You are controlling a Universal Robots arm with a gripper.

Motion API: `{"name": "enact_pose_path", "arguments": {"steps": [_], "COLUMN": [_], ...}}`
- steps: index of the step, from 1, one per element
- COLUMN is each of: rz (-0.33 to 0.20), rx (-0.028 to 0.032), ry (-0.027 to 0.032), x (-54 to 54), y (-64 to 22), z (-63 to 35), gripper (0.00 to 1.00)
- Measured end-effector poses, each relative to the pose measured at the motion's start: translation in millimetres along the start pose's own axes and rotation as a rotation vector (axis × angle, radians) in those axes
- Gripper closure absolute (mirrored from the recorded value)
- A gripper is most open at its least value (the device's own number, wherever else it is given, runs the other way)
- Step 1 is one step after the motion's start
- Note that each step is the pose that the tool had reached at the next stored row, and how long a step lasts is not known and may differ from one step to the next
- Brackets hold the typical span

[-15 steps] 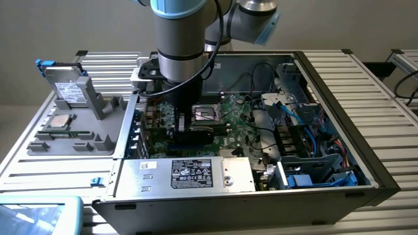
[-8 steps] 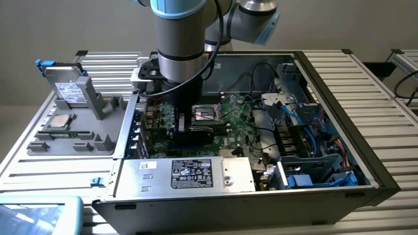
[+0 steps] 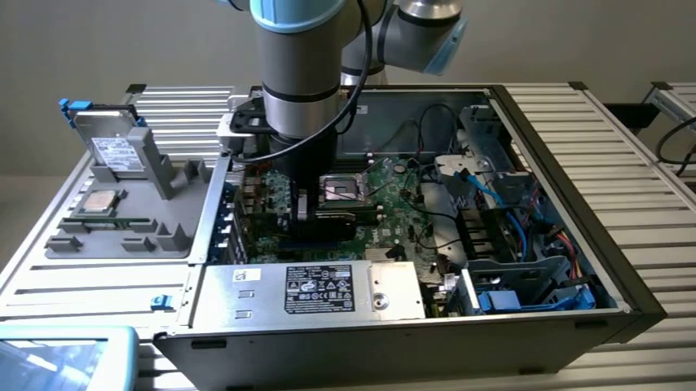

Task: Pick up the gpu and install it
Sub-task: 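Insert the gpu into the slot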

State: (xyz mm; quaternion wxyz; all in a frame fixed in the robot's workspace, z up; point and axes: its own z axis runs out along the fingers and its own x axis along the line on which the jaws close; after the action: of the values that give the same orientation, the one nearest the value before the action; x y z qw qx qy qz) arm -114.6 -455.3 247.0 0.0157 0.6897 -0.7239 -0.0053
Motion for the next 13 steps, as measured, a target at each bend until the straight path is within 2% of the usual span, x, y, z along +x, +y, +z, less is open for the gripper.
{"name": "enact_pose_path", "arguments": {"steps": [11, 13], "rz": [0.000, 0.000], "rx": [-0.0003, -0.0004], "ry": [-0.0006, -0.0030], "x": [0.9, 1.8], "y": [-0.4, -0.5], "z": [0.1, 0.1], "gripper": [0.72, 0.72]}}
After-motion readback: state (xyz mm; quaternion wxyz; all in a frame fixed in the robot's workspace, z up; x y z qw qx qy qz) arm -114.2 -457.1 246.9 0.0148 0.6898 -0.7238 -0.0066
